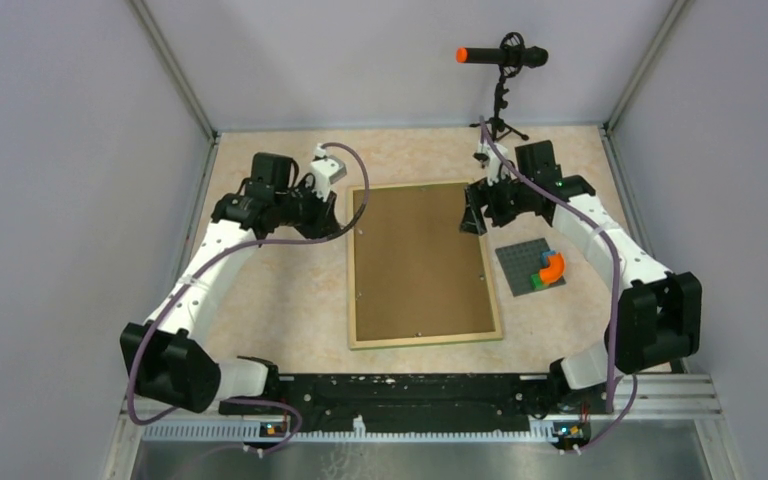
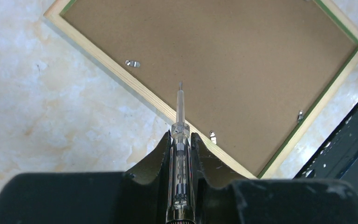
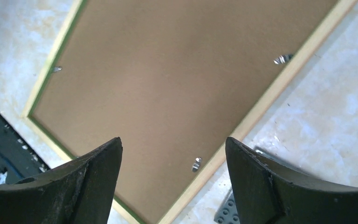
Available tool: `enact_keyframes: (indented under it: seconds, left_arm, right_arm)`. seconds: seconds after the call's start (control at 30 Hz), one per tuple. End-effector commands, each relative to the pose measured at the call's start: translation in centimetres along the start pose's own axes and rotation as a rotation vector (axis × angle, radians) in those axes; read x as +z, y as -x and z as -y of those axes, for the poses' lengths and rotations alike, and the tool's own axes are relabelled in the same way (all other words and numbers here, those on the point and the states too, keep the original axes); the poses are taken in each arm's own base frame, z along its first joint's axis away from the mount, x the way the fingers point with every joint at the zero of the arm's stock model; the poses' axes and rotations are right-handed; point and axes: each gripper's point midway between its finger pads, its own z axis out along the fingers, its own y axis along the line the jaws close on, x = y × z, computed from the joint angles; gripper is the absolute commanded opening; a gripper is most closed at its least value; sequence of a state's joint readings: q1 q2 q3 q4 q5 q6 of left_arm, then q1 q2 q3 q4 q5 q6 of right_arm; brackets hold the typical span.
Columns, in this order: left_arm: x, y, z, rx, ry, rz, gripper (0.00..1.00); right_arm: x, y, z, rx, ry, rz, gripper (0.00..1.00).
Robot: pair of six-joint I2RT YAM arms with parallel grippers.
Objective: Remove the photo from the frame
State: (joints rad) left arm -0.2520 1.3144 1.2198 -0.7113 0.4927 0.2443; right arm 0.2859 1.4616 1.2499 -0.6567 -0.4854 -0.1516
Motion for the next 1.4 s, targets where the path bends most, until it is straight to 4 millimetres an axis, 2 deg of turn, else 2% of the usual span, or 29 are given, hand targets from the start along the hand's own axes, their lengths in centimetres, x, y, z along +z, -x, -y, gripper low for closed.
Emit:
enact_keyframes:
  seconds: [0.0,0.17,0.37,0.47,0.67,0.93,1.03,1.2,1.37]
  left_arm:
    - [0.1,-0.5,0.7,0.208,-0.060,-0.012,0.00]
    - [1.7,-1.8,-0.1,0.219,-0.055,-0.082,0.00]
    - [3.4,-2.1,-0.3,0.237,-0.056,-0.125,0.00]
    - [4.2,-2.2,-0.6,0.248,-0.038,-0.153,0.00]
    - [5.9,-1.7,-0.7,0.282,-0.003,-0.168,0.00]
    - [8.5,-1.6,-2.3,0.292,0.059,-0.217,0.00]
    - [9.3,-1.6,-3.1,0.288,0.086,-0.240,0.00]
    - [10.0,-1.5,-3.9,0.264,0.110,-0.288,0.00]
    - [10.4,-2.1,-4.4,0.264,0.125,-0.311,0.00]
  right_arm:
    - [0.8,0.0,3.2,0.062,-0.105,0.042,0.80]
    - [1.7,-1.7,5.1,0.074,-0.124,-0.022,0.80]
    - [3.0,-3.4,7.3,0.112,-0.142,-0.068,0.81]
    - [3.9,-4.2,8.4,0.119,-0.175,-0.078,0.78]
    - [5.8,-5.2,9.4,0.155,-0.182,-0.101,0.68]
    - [7.2,-6.3,10.5,0.183,-0.202,-0.131,0.58]
    - [7.6,-6.1,10.7,0.196,-0.199,-0.136,0.56]
    - [8.7,-5.9,11.0,0.226,-0.182,-0.154,0.51]
    - [9.5,-7.0,11.3,0.232,-0.183,-0.175,0.48]
